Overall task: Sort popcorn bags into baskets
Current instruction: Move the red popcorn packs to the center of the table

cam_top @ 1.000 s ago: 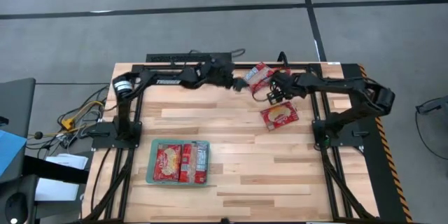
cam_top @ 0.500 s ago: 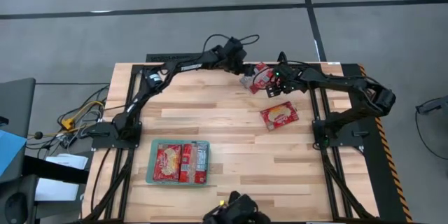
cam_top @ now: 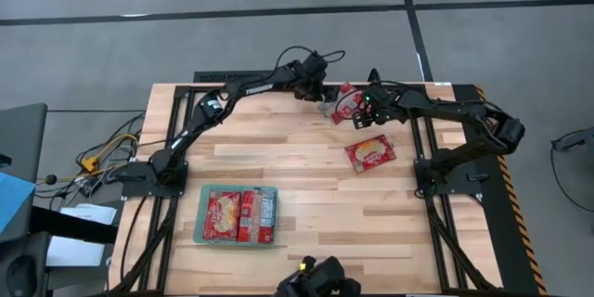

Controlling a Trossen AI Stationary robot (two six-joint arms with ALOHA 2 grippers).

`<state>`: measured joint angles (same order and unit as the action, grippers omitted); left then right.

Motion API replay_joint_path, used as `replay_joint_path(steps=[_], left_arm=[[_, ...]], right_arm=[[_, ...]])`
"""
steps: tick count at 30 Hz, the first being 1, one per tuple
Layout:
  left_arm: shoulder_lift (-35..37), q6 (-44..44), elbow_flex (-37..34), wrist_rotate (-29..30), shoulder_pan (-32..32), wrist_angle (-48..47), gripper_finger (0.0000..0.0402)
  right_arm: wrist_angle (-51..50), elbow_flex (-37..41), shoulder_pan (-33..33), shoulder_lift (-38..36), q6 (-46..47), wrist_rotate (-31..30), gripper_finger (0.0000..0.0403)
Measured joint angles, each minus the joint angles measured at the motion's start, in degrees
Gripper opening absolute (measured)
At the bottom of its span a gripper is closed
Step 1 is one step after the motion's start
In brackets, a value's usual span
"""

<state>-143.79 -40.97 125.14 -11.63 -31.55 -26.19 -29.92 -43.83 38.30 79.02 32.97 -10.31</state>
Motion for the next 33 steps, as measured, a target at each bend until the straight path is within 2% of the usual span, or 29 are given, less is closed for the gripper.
replay_joint_path(steps=[4, 8, 12, 16, 20, 28, 33], left_arm=[[0.07, 0.82, 0.06, -1.65, 0.31, 1.33, 0.0234], [0.25, 1.9, 2.98, -11.59, -0.64, 0.73, 0.0213], [1.52, 7.37, 10.05, -20.72, -1.63, -8.89, 0.0204], [6.9, 11.61, 7.15, -25.1, -2.77, -16.13, 0.0203], [13.03, 18.35, 7.11, -23.6, -4.06, -24.82, 0.0203], [23.53, 25.81, 7.13, -9.64, -3.17, -33.77, 0.0203], [28.82, 27.74, 7.13, -8.19, -3.16, -39.46, 0.0203]], right_arm=[[2.7, 0.0, 0.22, 0.0, -1.85, -0.3, 0.0249], [7.54, -2.03, 3.19, 0.0, -5.03, -0.08, 0.0249], [13.54, -3.15, 6.38, 0.41, -7.85, -0.13, 0.0249], [19.21, -3.19, 8.08, 5.15, -8.47, -0.1, 0.0249], [23.11, -3.17, 7.95, 12.46, -9.05, 0.0, 0.0249], [24.34, -3.48, 6.54, 19.95, -4.65, 1.23, 0.0249], [21.33, -3.52, -0.69, 21.03, -4.17, 4.97, 0.0249]])
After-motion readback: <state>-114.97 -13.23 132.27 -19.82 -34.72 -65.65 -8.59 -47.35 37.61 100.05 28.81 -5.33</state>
